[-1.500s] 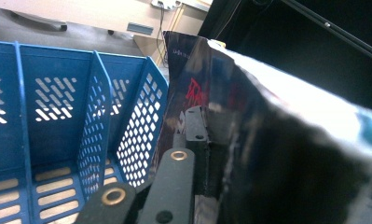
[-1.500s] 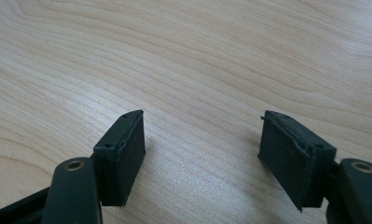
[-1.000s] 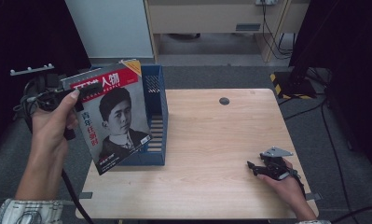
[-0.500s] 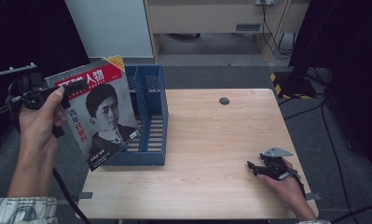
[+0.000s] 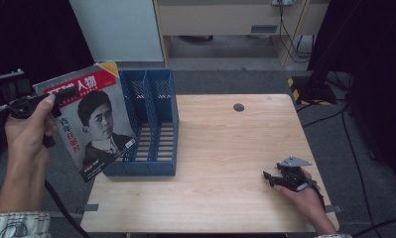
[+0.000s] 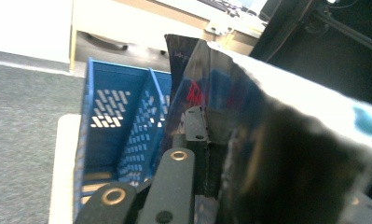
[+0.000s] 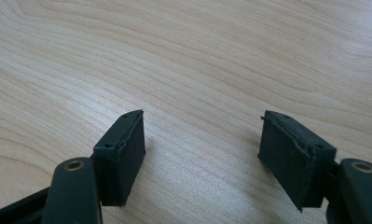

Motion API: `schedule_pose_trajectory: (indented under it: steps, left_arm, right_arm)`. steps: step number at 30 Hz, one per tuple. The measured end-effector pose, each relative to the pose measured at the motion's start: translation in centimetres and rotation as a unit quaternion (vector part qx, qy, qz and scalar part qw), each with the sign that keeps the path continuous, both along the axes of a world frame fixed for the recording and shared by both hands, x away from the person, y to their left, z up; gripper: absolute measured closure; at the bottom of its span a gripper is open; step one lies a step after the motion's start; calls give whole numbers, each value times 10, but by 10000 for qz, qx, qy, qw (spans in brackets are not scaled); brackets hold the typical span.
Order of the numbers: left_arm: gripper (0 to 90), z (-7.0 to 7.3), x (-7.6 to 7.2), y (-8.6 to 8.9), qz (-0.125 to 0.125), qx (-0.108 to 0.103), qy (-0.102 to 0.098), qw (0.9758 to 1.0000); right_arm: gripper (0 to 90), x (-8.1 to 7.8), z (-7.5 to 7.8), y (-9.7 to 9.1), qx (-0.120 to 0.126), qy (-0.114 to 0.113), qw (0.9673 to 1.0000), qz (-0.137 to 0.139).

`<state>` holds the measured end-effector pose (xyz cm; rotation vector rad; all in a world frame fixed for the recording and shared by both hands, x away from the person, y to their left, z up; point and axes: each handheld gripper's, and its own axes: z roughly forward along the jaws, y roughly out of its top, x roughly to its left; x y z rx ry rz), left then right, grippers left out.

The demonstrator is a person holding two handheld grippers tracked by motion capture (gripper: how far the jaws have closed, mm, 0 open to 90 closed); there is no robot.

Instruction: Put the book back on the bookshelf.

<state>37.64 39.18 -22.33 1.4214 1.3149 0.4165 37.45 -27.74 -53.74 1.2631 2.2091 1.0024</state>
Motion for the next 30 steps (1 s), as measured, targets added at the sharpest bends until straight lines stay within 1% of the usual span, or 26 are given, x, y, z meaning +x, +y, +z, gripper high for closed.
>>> schedule_pose_trajectory:
  steps: [3, 9, 13, 17, 21, 22, 26, 29, 30]
  left_arm:
    - [865, 1, -2, 3, 59, -18, -4, 10000]
    - [865, 2, -1, 10, 165, 111, 15, 9998]
    - [865, 1, 1, 12, 197, 131, 5, 9997]
    - [865, -2, 6, 17, 282, 124, 19, 9995]
    - [865, -5, 12, 19, 332, 190, 38, 9993]
    - [864, -7, 15, 17, 370, 298, 4, 9989]
    - [864, -9, 21, 16, 378, 305, 15, 9988]
    - [864, -10, 26, 16, 439, 355, 15, 9984]
    - [864, -12, 30, 16, 473, 368, 30, 9982]
  right_arm:
    - [314, 0, 0, 0, -1, 0, 10000, 1]
    - [313, 0, 0, 0, 9, -1, 10000, -10]
    - [313, 0, 0, 0, -2, -1, 10000, 0]
    - [313, 0, 0, 0, -1, 0, 10000, 0]
    - [313, 0, 0, 0, -1, -1, 10000, 1]
    - [314, 0, 0, 0, 0, -1, 10000, 0]
    - [314, 0, 0, 0, 2, 0, 10000, -1]
    - [314, 0, 0, 0, 1, 10, 10000, -3]
    - [314, 0, 0, 0, 8, 11, 10000, -12]
